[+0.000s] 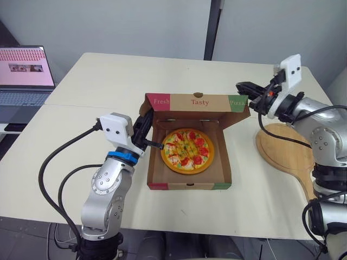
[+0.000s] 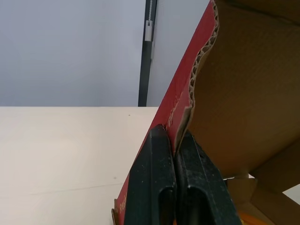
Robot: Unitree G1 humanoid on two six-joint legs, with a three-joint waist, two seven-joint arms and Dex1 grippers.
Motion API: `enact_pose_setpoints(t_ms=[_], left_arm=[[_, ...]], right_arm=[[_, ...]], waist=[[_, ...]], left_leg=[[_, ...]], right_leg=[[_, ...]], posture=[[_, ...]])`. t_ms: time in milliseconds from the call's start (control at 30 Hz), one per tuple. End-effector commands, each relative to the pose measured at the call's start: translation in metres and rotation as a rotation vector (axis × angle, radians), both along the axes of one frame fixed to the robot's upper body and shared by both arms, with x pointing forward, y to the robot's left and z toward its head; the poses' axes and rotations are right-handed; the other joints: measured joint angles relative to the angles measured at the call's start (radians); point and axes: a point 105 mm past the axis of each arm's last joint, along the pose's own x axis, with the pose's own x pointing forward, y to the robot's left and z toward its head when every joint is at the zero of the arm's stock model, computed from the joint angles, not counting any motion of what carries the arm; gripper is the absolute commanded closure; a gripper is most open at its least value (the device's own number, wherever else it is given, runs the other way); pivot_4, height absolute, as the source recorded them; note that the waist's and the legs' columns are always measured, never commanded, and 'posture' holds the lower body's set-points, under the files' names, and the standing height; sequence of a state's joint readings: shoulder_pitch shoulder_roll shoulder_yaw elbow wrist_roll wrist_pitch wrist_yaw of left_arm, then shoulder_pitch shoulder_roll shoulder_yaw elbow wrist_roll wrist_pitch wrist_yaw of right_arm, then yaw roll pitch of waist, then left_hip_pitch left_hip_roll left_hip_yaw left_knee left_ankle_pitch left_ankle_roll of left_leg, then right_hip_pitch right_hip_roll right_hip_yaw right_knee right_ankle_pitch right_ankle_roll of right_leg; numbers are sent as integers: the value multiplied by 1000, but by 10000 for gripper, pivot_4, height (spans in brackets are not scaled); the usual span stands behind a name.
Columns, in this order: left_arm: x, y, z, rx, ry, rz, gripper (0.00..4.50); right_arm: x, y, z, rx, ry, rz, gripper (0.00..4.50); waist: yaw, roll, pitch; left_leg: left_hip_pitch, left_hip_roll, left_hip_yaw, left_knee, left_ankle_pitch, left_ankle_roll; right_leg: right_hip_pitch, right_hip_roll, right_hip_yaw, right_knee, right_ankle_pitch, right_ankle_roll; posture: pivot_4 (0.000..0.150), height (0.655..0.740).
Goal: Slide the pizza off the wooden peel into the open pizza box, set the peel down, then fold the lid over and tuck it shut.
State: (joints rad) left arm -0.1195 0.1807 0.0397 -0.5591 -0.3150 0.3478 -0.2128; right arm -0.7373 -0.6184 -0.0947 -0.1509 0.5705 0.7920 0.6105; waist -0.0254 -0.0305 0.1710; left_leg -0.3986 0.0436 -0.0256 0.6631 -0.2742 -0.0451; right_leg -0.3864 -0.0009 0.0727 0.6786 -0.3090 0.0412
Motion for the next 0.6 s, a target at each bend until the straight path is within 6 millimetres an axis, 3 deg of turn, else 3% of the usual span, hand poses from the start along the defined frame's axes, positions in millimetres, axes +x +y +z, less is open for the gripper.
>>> enact_pose_setpoints(t_ms=[33,233,567,600], left_arm=[[-14,-3,-3,4,5,-42,45000],[-29,8,-27,-18,99,-14,45000],[-45,13,-32,-74,127,-63,45000],[-49,14,-35,-71,143,-79,43077]], right_arm=[[-11,11,17,-36,-63,114,44833],[-29,22,9,-92,-16,260,44833],[-49,26,-23,-218,71,364,44833],[-51,26,-26,-229,76,372,44960]], waist=[[-1,0,0],[0,0,0],[-5,0,0],[-6,1,0]], left_leg=[[0,0,0,0,0,0],[0,1,0,0,0,0],[1,1,0,0,0,0],[1,1,0,0,0,0]], right_leg=[[0,0,0,0,0,0],[0,-2,0,0,0,0],[0,-1,-1,0,0,0],[0,-1,0,0,0,0]], posture=[[1500,7400],[1500,7400],[1500,7400],[1500,7400]])
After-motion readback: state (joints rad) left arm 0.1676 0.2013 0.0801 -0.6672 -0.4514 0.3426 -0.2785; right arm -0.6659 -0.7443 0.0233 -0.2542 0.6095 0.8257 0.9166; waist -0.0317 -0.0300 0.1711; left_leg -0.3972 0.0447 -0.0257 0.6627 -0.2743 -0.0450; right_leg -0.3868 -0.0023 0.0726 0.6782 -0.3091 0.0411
